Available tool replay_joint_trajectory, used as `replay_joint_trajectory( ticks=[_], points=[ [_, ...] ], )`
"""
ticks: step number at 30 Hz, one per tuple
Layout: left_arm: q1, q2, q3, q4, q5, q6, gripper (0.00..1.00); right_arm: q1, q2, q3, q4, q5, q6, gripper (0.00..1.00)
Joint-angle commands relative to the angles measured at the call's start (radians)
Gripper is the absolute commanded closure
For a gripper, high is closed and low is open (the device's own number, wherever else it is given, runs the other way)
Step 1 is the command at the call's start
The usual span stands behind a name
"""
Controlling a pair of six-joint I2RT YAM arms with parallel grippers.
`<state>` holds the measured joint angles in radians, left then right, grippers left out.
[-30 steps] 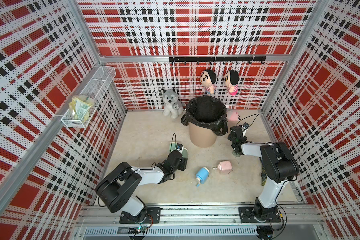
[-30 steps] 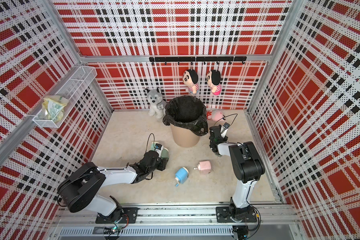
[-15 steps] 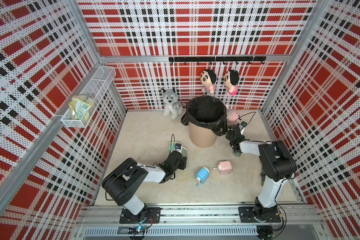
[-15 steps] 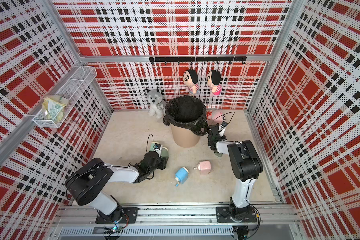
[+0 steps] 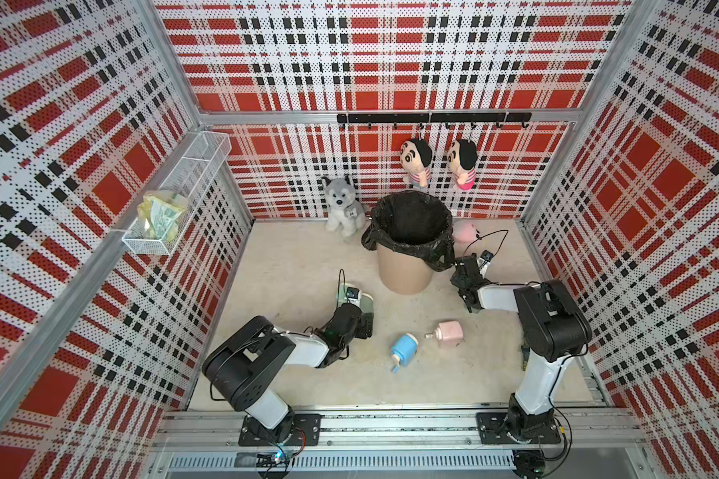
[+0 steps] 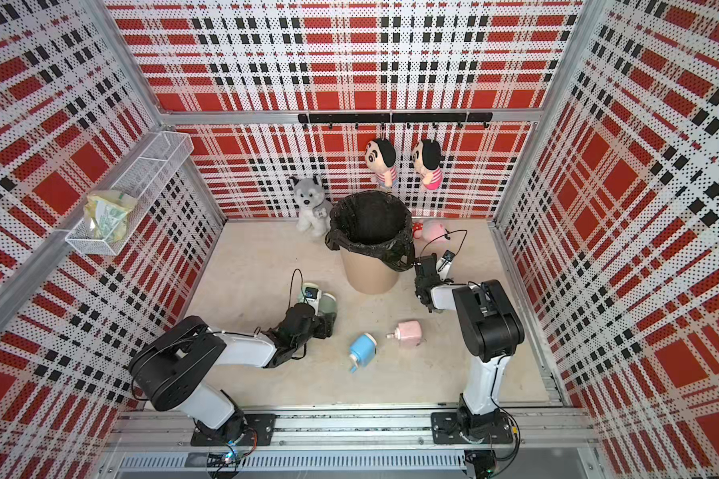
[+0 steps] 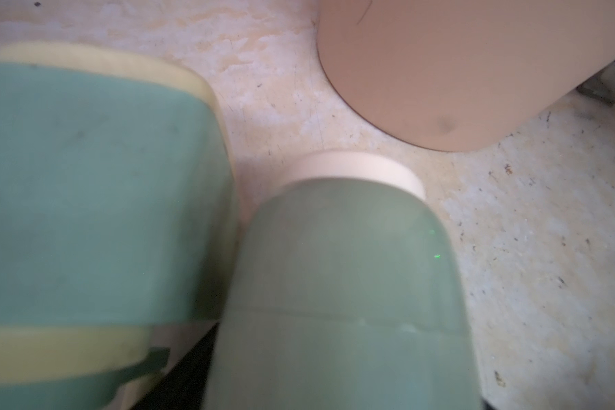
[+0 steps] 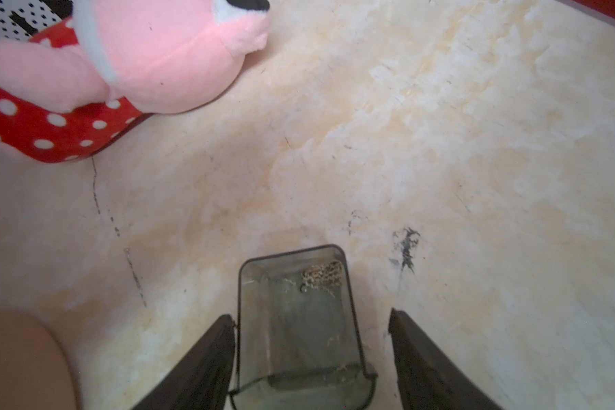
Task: Take out the pencil sharpener tray and clean the shavings
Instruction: Place the pencil sharpener at the center of the board.
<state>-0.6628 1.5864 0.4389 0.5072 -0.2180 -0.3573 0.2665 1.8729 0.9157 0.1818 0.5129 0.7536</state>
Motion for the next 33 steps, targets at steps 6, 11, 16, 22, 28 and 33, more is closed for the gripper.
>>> replay_joint_trajectory(
  ticks=[6, 11, 16, 22, 28, 33],
  points=[
    [-0.004, -0.082, -0.018, 0.007, -0.007, -0.005, 0.16, 0.008, -0.112, -0.014, 0.005, 0.004, -0.005, 0.22],
    [-0.018, -0.114, -0.011, -0.017, -0.01, -0.006, 0.1, 0.008, -0.212, -0.03, 0.0, 0.004, -0.027, 0.19],
    [-0.068, -0.261, 0.0, -0.114, -0.114, -0.007, 0.0, 0.008, -0.323, -0.067, -0.005, -0.018, -0.034, 0.17],
    [-0.135, -0.456, 0.041, -0.292, -0.216, -0.006, 0.02, 0.009, -0.472, -0.147, -0.02, -0.081, -0.037, 0.16],
    [-0.315, -0.526, 0.06, -0.398, -0.121, -0.007, 0.02, 0.012, -0.643, -0.222, -0.08, -0.185, -0.064, 0.16],
    [-0.486, -0.503, 0.052, -0.406, -0.12, -0.061, 0.02, 0.012, -0.746, -0.251, -0.133, -0.221, -0.081, 0.15]
  ],
)
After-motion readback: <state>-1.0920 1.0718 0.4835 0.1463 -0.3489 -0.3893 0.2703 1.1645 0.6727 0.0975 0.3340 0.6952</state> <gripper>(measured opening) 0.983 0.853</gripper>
